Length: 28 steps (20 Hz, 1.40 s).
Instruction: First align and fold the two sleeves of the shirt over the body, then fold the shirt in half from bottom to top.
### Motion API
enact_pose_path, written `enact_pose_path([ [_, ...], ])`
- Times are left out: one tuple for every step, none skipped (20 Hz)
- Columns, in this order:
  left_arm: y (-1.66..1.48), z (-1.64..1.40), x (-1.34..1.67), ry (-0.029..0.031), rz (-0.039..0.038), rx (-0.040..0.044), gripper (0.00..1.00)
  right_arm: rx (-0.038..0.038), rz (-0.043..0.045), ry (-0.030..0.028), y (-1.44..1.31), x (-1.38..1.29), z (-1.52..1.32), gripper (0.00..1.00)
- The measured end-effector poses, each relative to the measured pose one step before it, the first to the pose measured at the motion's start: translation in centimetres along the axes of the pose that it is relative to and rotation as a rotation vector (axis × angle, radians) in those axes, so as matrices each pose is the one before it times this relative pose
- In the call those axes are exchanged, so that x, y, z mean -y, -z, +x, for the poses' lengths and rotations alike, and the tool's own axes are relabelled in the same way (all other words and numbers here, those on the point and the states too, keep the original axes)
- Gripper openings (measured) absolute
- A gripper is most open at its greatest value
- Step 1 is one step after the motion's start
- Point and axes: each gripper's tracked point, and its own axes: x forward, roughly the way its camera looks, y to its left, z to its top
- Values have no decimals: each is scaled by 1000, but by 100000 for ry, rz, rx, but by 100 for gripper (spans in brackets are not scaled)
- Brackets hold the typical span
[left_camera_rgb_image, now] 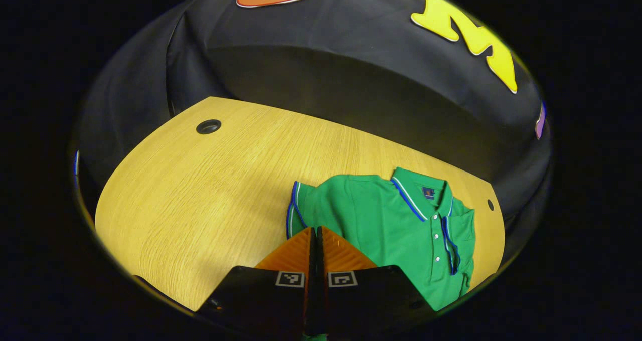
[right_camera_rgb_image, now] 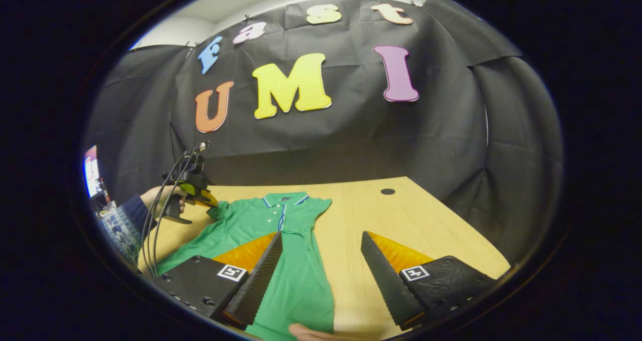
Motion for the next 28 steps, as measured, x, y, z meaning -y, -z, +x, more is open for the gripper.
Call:
enact_pose_path([
  [-209,-303,1106,1924,1748,547,3,-473,311,23,178,116,15,96],
  [-182,-272,1229,2469,729,550,3,-234,111,207,228,125,58,93],
  [70,-251,1641,3114,309,-683,3,-316,-30,365,61,129,135,96],
  [110,-29,1236,1952,1506,-70,3,-347,86,183,188,61,58,96],
  [211,58,1018,739,3224,-363,3,-152,307,-124,99,-8,43,96],
  [252,229,927,567,3732,-685,3,-247,163,-51,210,-26,-43,96],
  [321,124,96,-1642,4547,-1470,3,-332,-458,-258,118,-26,39,96],
  [130,63,-1133,-5431,4165,-827,3,-349,-1027,2,320,-18,-17,96],
  [-267,345,-1222,-4291,1286,919,3,-359,-1079,299,126,130,-14,96],
  [-299,-158,-414,-647,-560,911,7,-435,-836,148,290,84,33,96],
  [-81,245,-606,315,-2369,1294,11,-286,-435,-332,93,-51,-33,96],
  [28,37,-954,-1240,-2453,844,39,-145,-162,-365,103,-129,-7,96],
  [327,686,-1211,-2159,-1423,-533,68,-241,-8,-102,6,-86,57,96],
  [282,-414,-1507,-2379,-873,-256,96,-187,35,-241,145,-127,182,96],
  [201,188,-993,-1062,-1738,-639,97,-38,233,-261,46,-160,96,96],
  [392,-1,-316,877,-1868,-1124,97,-182,242,-298,80,-170,119,96],
  [521,350,-283,147,-1280,-1521,97,-346,-62,-509,14,-315,85,96],
  [655,250,-273,827,-732,-1910,95,-387,-242,-358,208,-199,141,96],
  [545,214,-254,439,-1399,-2101,93,-342,-313,-289,59,-191,12,96],
  [334,403,-542,-1780,-1268,-989,78,-238,-308,-176,97,-103,4,96],
  [329,383,-388,-1392,-626,-683,59,-253,-245,-5,35,3,-74,96],
  [390,242,-68,-55,-679,-1005,49,-161,-169,19,97,-40,84,96],
  [-302,-48,4,484,3,1351,27,-115,28,172,-37,27,-2,96],
  [26,254,53,1300,-376,-134,20,30,219,147,53,133,-37,96],
  [20,-219,75,701,-34,-163,17,105,243,-6,-51,62,-97,96],
  [-145,-49,-149,-316,-1144,349,8,87,229,170,6,74,15,96],
  [-54,-89,387,765,-1171,156,6,123,290,223,-44,124,-77,96],
  [101,-274,452,1472,-556,-295,3,80,438,85,42,137,47,96],
])
